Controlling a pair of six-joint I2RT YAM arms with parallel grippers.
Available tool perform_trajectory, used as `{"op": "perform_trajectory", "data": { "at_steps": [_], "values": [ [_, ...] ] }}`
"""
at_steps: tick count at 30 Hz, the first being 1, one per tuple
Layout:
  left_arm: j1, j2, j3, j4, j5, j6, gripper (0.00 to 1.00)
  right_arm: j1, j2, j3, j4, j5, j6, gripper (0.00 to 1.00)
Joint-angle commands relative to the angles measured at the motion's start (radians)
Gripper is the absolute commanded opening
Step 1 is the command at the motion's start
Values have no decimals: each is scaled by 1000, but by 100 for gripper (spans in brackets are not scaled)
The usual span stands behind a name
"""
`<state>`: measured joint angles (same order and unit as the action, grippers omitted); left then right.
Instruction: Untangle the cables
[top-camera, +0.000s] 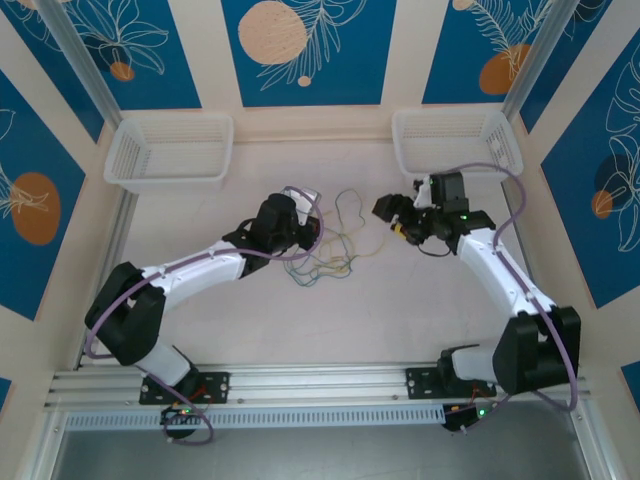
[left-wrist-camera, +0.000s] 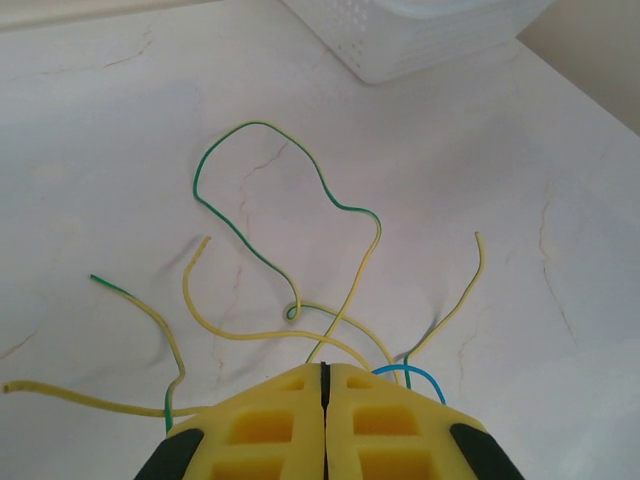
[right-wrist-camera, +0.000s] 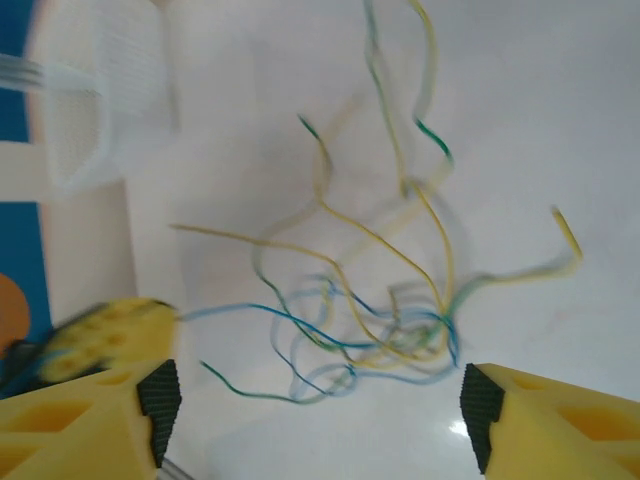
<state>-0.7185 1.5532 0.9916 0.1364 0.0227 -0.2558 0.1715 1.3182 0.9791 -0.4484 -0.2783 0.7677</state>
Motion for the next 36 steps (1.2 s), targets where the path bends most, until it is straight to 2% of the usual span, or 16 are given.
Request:
{"op": "perform_trajectory", "data": {
  "at_steps": [1, 4, 9, 15, 17, 22, 24, 29, 31, 35, 36],
  "values": [
    [-9, -23, -12, 1, -34, -12, 0, 25, 60, -77, 40, -100, 68, 74],
    [-9, -39, -17, -7, -75, -12, 0, 71, 93, -121, 77, -92, 77, 69],
    [-9, -70, -55, 40, -93, -30, 0, 91, 230, -175, 212, -201, 161, 65],
    [-8, -71, -57, 30, -84, -34, 0, 154, 368, -114, 295, -131, 180, 64],
    [-9, -77, -61, 27, -89, -33, 0, 168, 428, -89, 328, -128, 199, 60],
    [-8, -121, -91, 32, -109, -33, 0, 198, 499, -69, 419, -95, 235, 45],
    [-8, -137, -102, 38, -110, -31, 0, 204, 516, -48, 416, -76, 235, 30],
    [-7, -134, -94, 18, -100, -31, 0, 209, 526, -21, 419, -43, 229, 3],
    [-7, -134, -97, 24, -106, -36, 0, 208, 523, -15, 416, -49, 223, 0],
    [-8, -146, -96, -5, -158, -41, 0, 211, 464, -9, 372, -41, 204, 0],
    [-8, -149, -96, -18, -182, -45, 6, 214, 436, -7, 351, -32, 192, 0]
  ]
}}
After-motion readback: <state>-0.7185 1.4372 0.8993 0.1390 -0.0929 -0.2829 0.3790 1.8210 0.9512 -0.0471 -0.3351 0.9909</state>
